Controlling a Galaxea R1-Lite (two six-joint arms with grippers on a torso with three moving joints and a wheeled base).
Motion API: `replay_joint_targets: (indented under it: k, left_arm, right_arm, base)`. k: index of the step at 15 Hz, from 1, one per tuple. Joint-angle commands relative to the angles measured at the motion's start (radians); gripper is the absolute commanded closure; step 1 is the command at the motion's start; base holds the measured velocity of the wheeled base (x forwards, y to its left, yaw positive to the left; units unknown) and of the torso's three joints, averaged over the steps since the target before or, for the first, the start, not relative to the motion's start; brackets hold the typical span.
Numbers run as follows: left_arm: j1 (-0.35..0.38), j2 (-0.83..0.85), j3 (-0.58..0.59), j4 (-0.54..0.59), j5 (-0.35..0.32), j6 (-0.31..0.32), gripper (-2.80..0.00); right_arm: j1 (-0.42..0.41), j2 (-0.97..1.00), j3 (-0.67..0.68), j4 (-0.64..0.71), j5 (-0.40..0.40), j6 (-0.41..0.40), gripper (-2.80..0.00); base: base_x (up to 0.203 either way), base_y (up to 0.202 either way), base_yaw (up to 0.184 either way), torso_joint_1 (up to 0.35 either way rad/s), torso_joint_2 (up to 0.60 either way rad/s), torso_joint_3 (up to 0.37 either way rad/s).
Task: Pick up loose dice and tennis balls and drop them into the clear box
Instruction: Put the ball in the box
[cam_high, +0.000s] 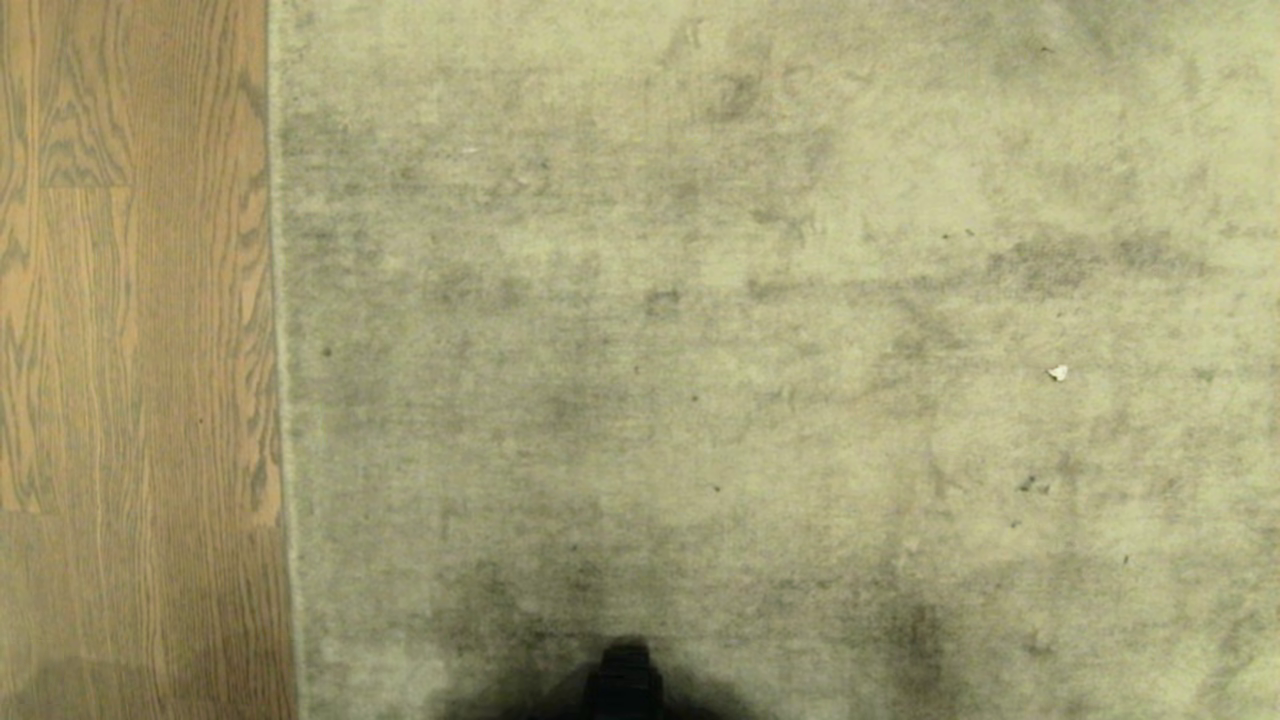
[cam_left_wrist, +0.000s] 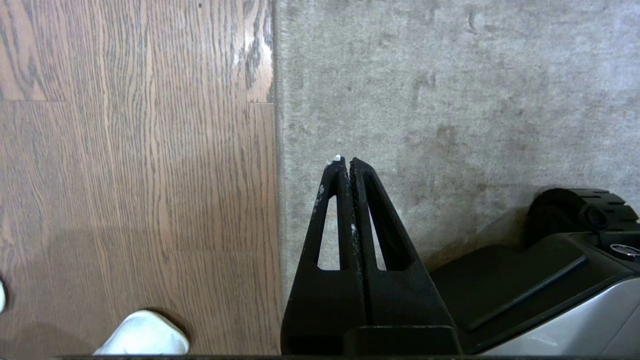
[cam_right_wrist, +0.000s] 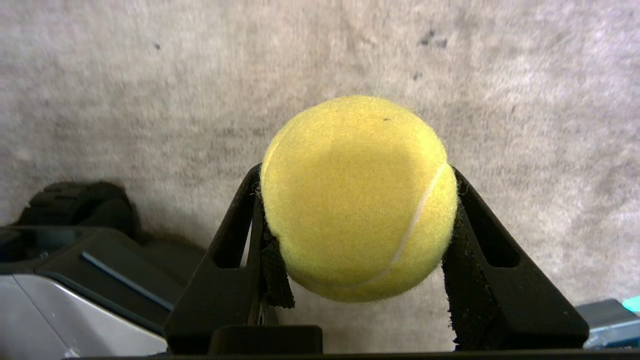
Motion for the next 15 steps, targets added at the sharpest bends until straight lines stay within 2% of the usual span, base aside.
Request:
replay_joint_targets:
  k: [1,15]
  left_arm:
    - [0.001,0.000,0.002,-0.001,0.000,0.002,0.00]
    - [0.000,0.000,0.002,-0.001,0.000,0.002,0.00]
  right_arm:
    - [0.001,-0.016,0.002,-0.001,-0.001,0.001,0.00]
    - [0.000,-0.016,0.002,-0.001,0.001,0.000,0.00]
  base:
    - [0.000,0.000,0.000,0.000,0.00,0.000]
    - [0.000,0.000,0.000,0.000,0.00,0.000]
